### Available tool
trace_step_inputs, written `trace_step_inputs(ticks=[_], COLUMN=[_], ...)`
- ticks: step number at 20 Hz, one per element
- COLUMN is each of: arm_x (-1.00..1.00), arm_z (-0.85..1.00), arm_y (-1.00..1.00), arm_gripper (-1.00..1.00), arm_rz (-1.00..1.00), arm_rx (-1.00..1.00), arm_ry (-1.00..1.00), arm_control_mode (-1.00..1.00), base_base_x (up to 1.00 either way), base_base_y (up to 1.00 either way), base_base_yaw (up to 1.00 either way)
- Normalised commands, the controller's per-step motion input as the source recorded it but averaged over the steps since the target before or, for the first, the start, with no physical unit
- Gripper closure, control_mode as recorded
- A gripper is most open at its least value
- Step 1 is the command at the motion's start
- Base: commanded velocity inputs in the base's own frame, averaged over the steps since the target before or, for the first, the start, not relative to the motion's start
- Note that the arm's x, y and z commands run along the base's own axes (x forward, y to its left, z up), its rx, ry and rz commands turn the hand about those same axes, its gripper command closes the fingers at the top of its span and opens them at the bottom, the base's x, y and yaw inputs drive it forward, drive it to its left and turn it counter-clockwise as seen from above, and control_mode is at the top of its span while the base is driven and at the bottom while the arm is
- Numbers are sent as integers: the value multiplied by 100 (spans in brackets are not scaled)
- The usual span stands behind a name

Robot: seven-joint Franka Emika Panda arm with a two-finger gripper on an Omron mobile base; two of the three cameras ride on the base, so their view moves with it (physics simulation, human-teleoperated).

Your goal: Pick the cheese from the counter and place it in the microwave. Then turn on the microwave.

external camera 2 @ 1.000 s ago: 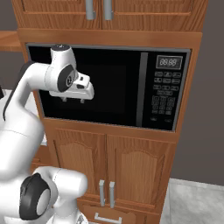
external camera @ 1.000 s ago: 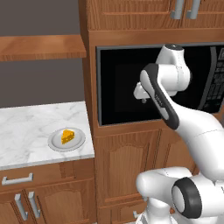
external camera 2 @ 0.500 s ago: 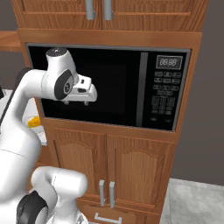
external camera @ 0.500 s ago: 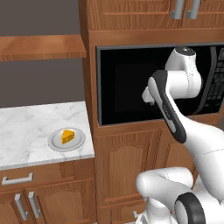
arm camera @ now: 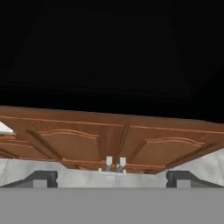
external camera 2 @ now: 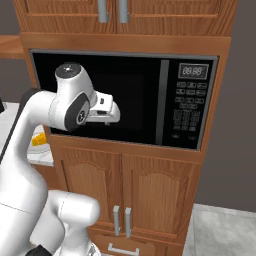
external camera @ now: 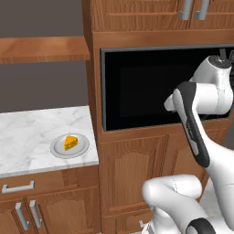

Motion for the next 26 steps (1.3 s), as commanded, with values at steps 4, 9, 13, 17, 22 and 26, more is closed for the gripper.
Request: trace_step_inputs(ticks=[4, 9, 13, 17, 22, 26], arm_x=[-31, -30, -29, -22, -13, 0], arm_z=[9, 1, 3, 1, 5, 10], arm_y=[-38, -38, -36, -30, -31, -32], arm_gripper=[-100, -100, -100, -100, -100, -100], arm_rz=[0, 0, 0, 0, 0, -2], arm_rx=[0, 1, 2, 2, 2, 1], arm_ry=[-9, -7, -6, -3, -2, 0], arm_control_mode=[-100, -100, -100, -100, -100, -100], base_base_x=[0, 0, 0, 0, 0, 0], base_base_y=[0, 0, 0, 0, 0, 0], base_base_yaw=[0, 0, 0, 0, 0, 0])
